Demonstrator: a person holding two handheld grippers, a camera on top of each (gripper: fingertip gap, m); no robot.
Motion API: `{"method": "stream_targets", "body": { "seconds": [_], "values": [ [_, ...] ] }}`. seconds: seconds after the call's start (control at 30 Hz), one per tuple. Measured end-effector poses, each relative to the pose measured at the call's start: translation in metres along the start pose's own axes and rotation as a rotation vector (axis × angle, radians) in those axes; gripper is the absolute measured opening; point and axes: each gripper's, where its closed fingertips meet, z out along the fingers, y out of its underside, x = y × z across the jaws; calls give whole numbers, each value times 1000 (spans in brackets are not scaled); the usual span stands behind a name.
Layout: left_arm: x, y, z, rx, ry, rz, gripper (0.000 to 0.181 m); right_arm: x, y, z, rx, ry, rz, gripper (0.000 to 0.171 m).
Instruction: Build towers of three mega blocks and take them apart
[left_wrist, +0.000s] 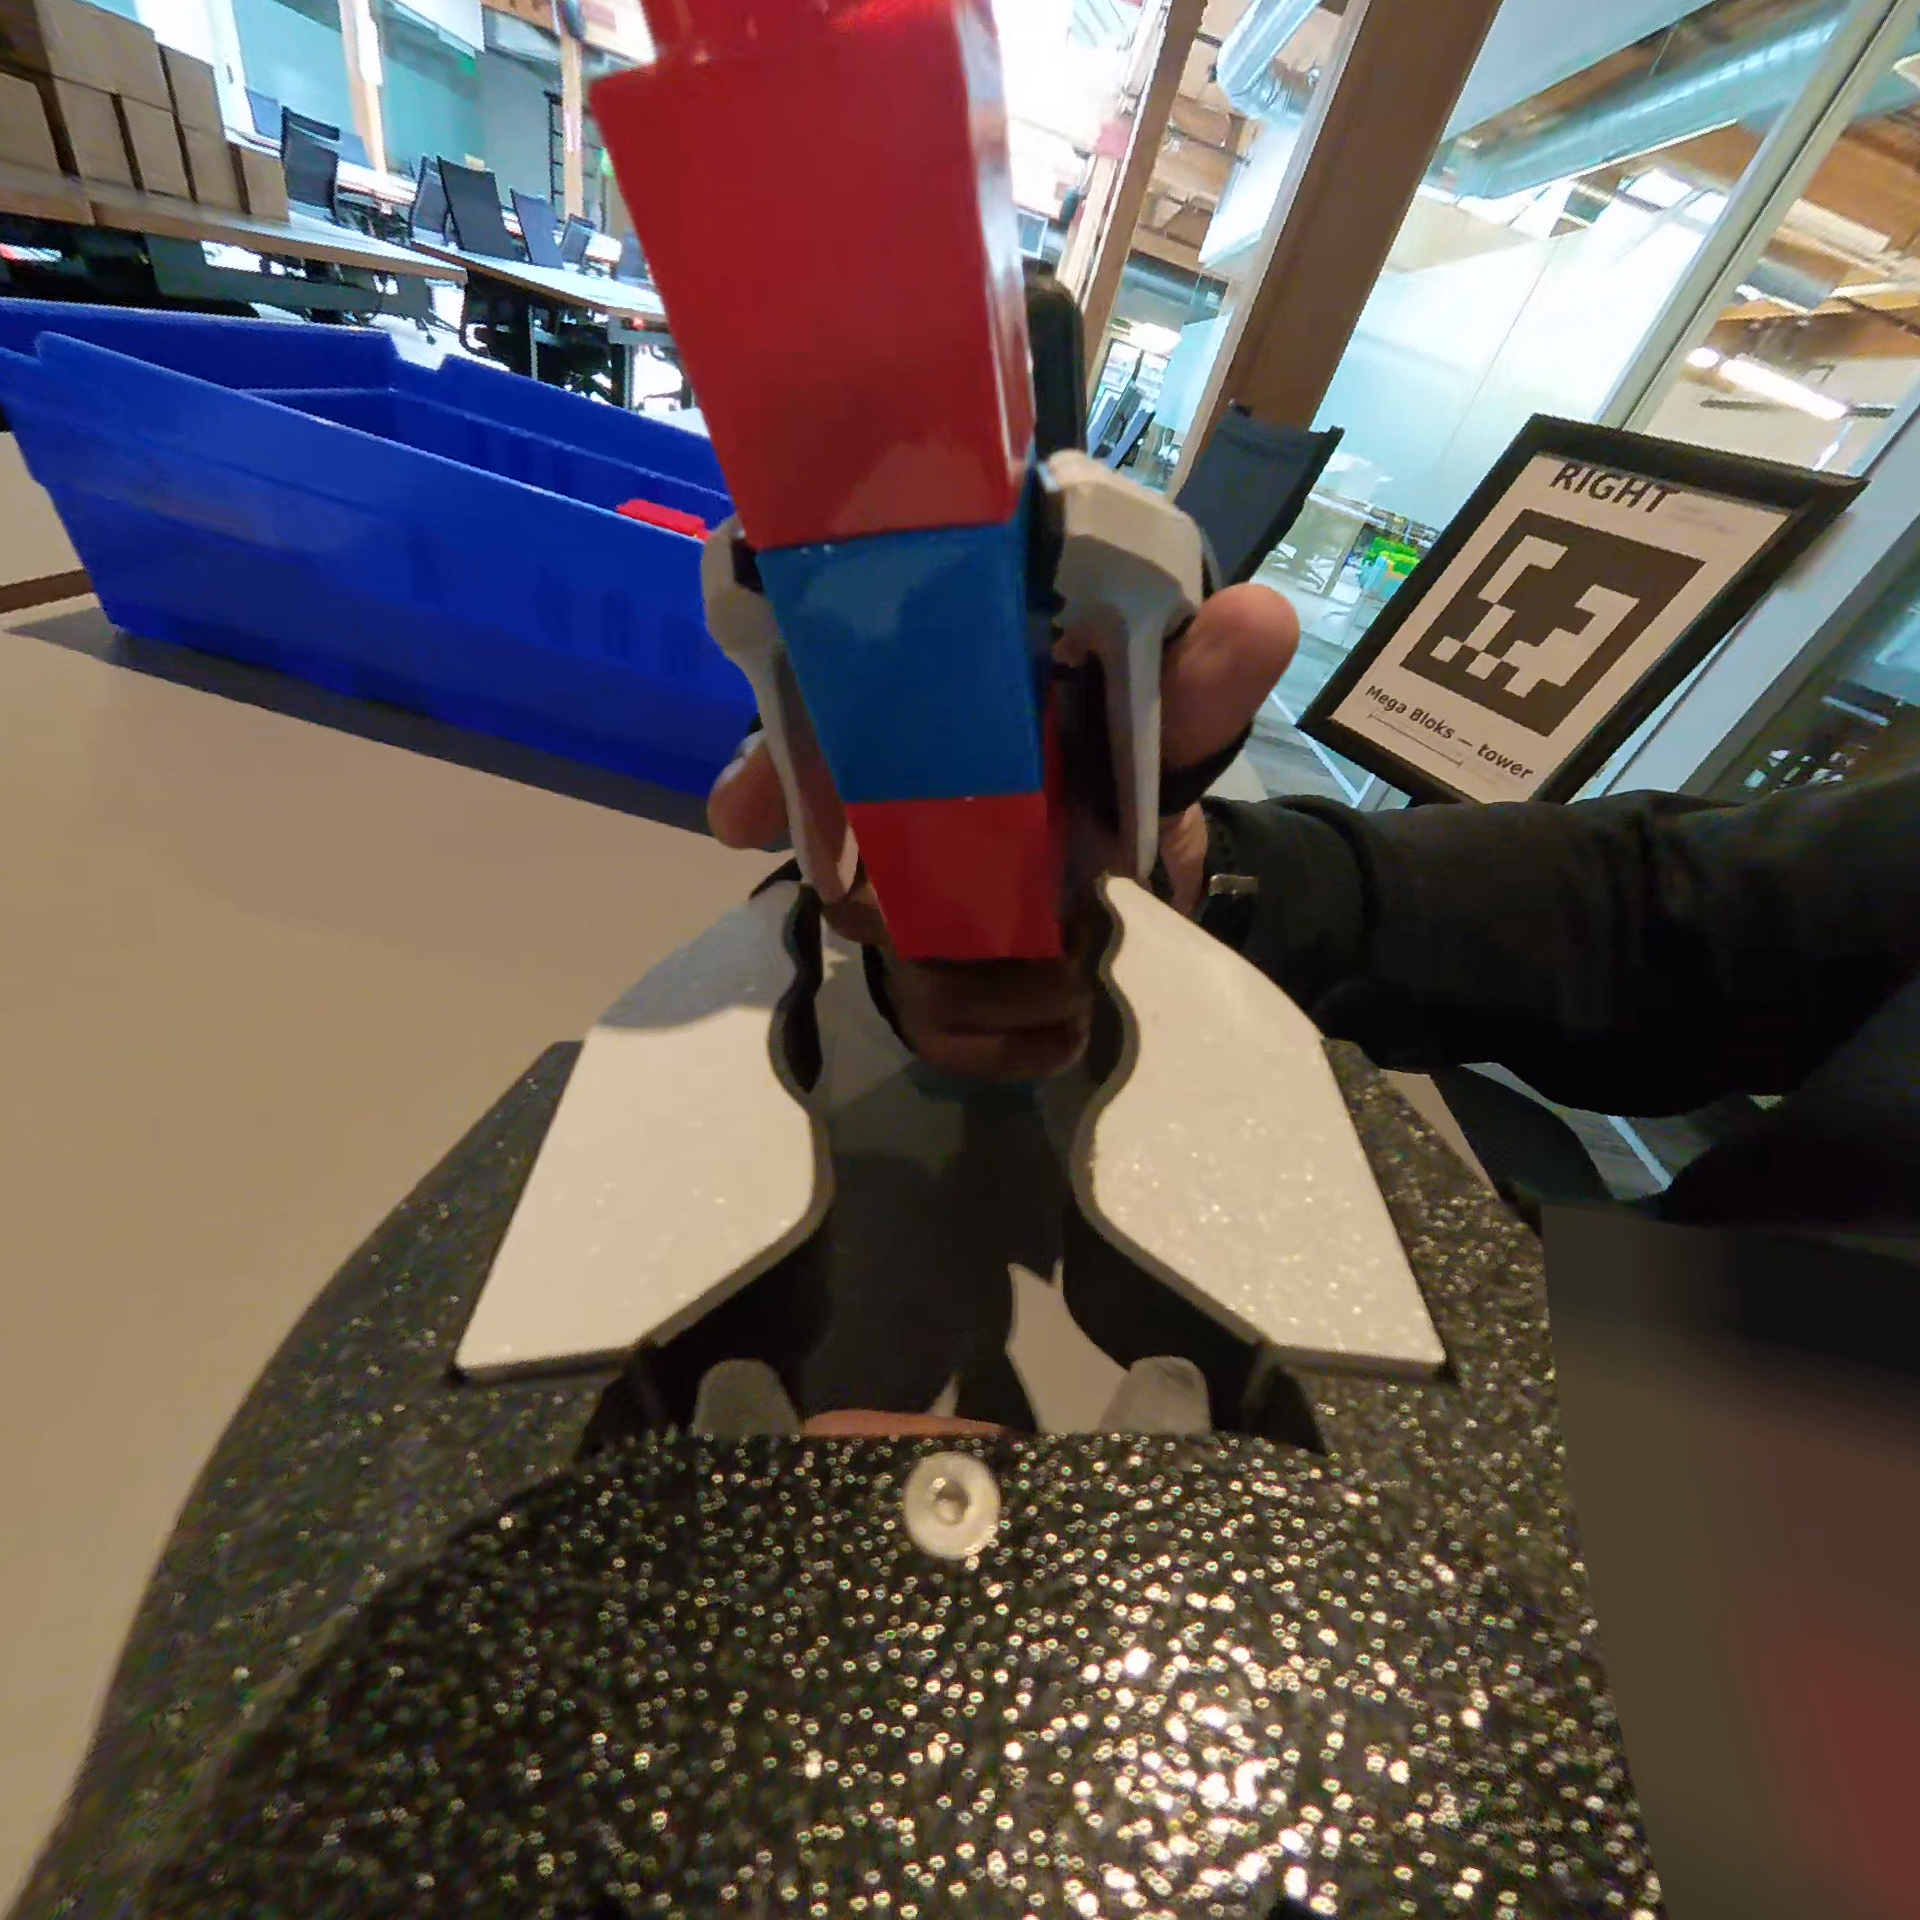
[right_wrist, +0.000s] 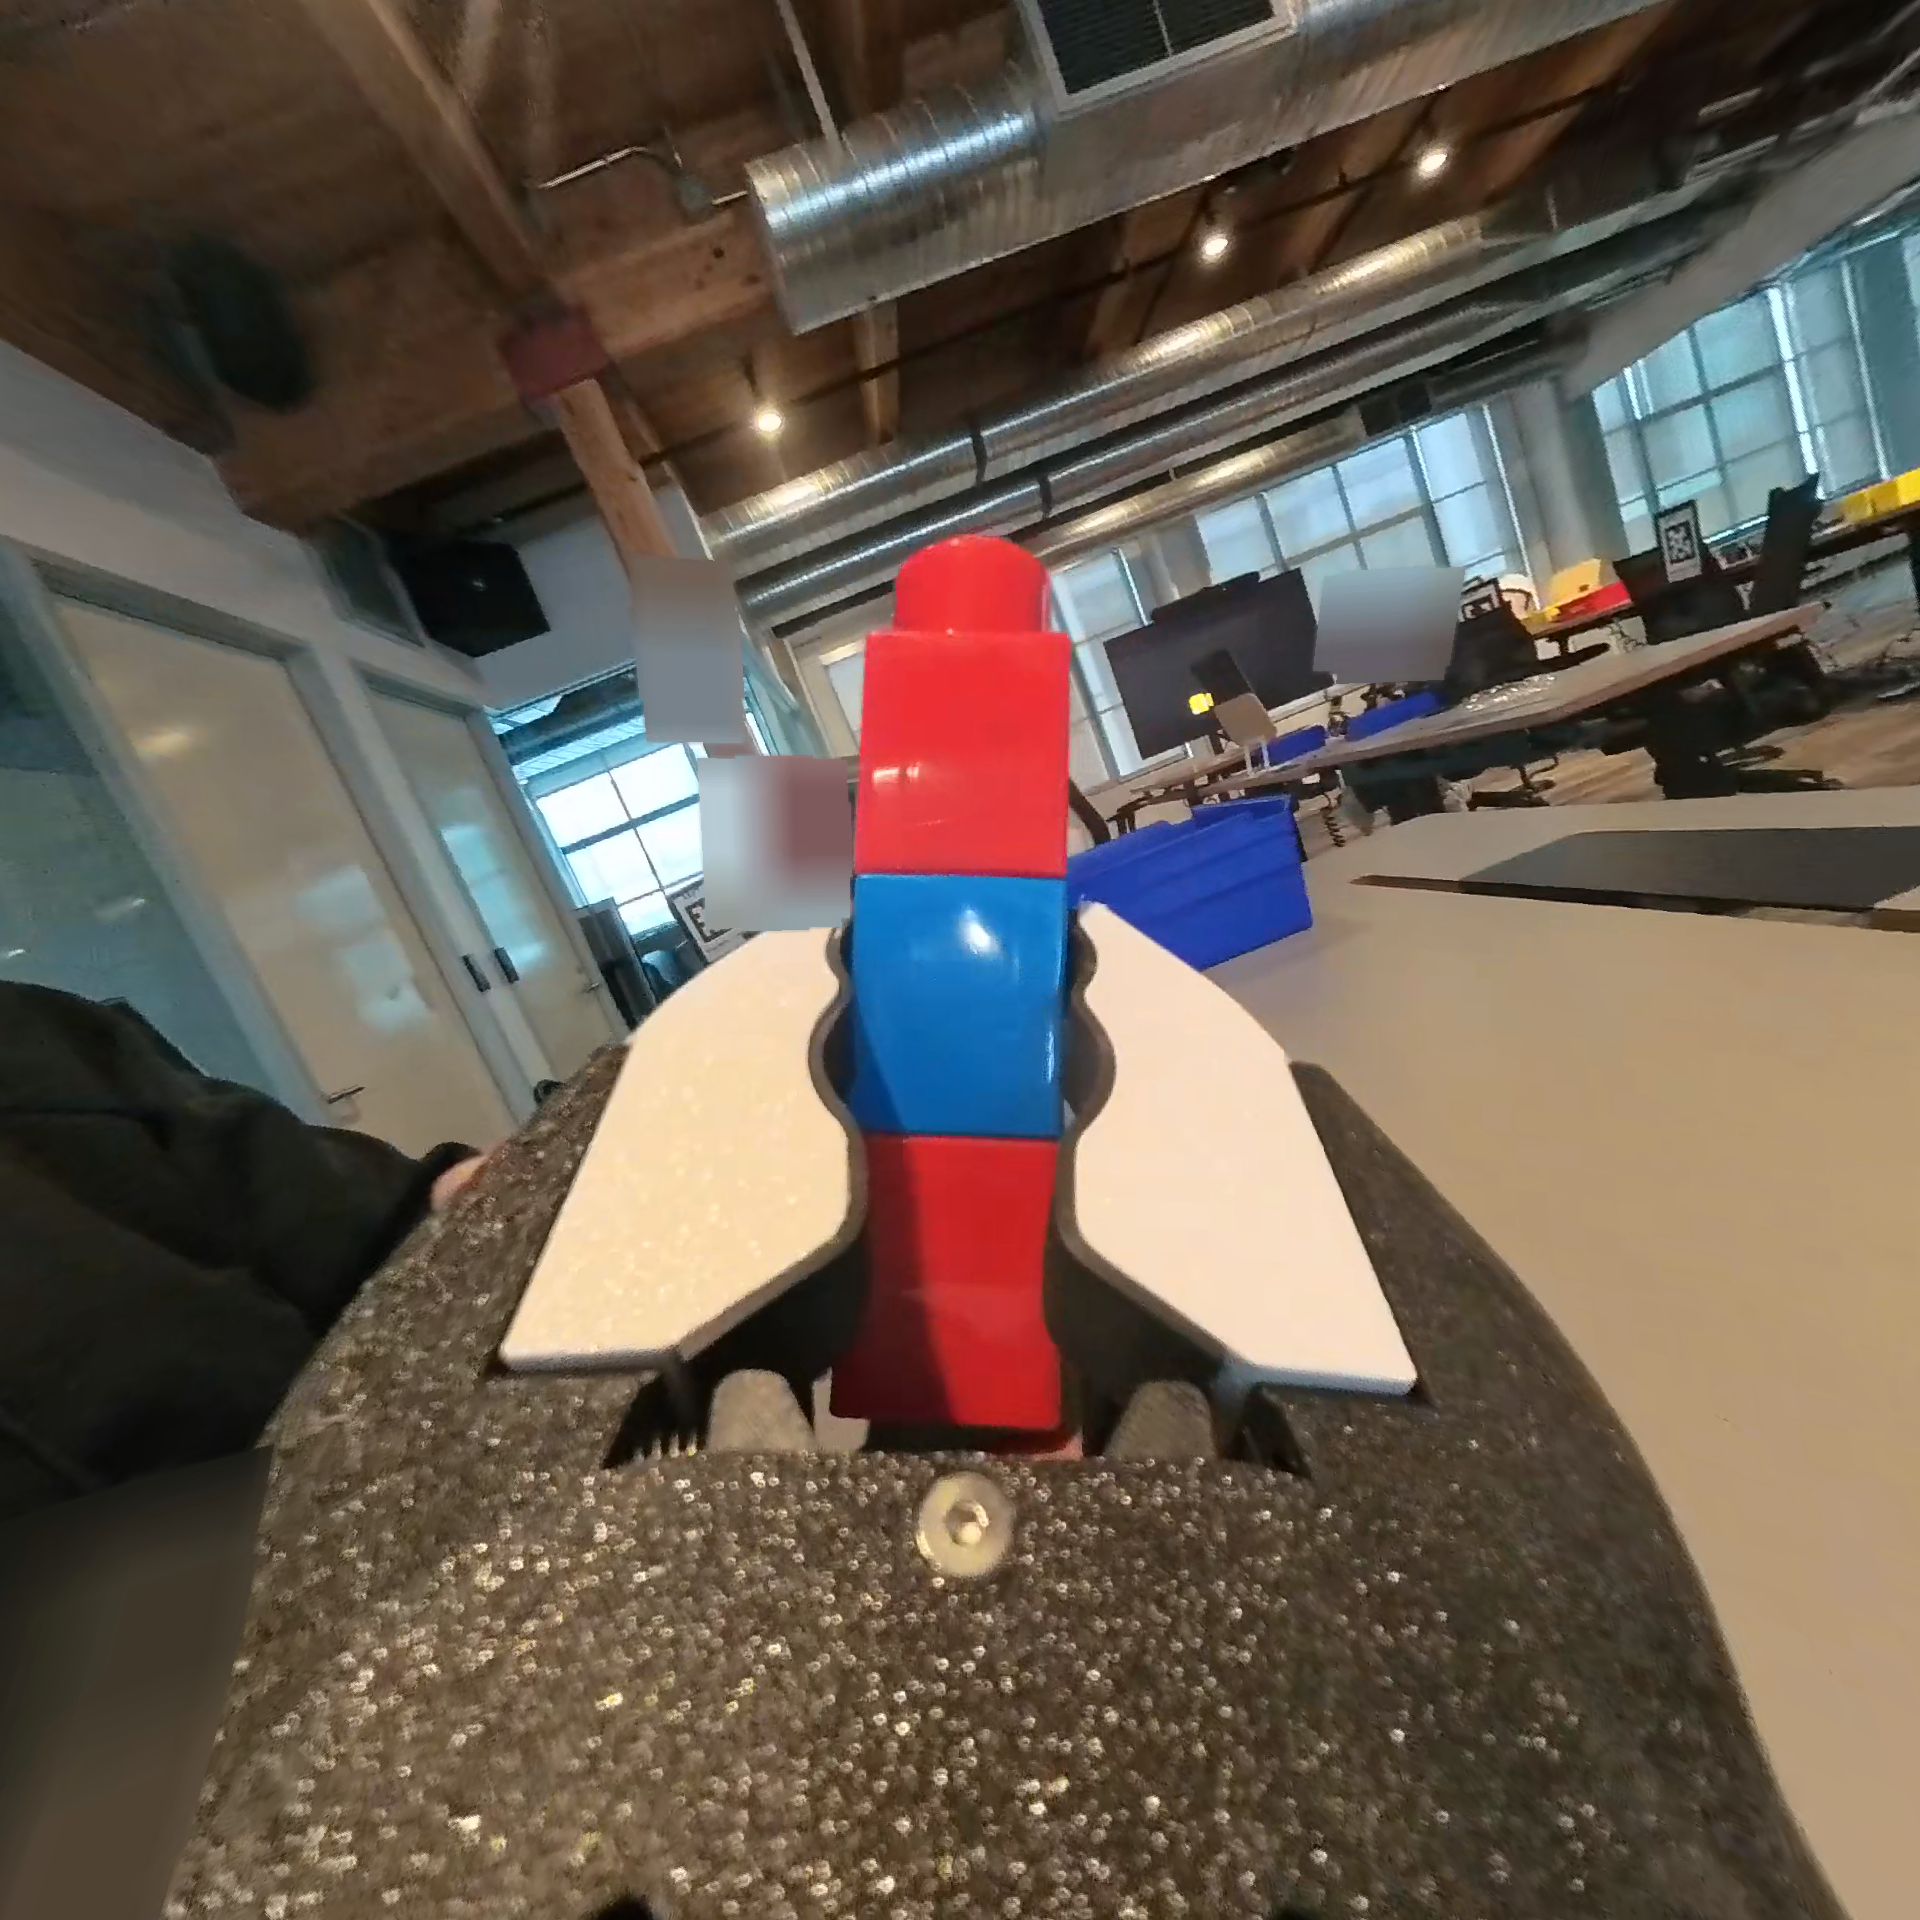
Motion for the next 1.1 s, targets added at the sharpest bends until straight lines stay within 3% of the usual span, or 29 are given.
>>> {"method": "stream_targets", "body": {
  "seconds": [0.2,0.37,0.63,0.8,0.87,0.97,1.1],
  "values": [
    [7,0,2,3,31,11,35,-7,2,2,-6,-30,-27,36],
    [7,-2,3,19,20,53,35,-11,1,3,-15,-38,-56,37],
    [-30,-1,-10,-76,-276,223,33,8,-8,-9,-118,164,-336,58],
    [-60,7,-26,-290,-562,531,34,14,-14,-17,-173,253,-482,61],
    [-59,12,-23,-339,-586,604,34,17,-8,-15,-215,268,-494,65],
    [-61,17,-20,-362,-597,592,34,18,1,-13,-259,278,-515,47],
    [-64,17,-24,-372,-597,614,34,20,3,-12,-266,288,-518,47]
  ]
}}
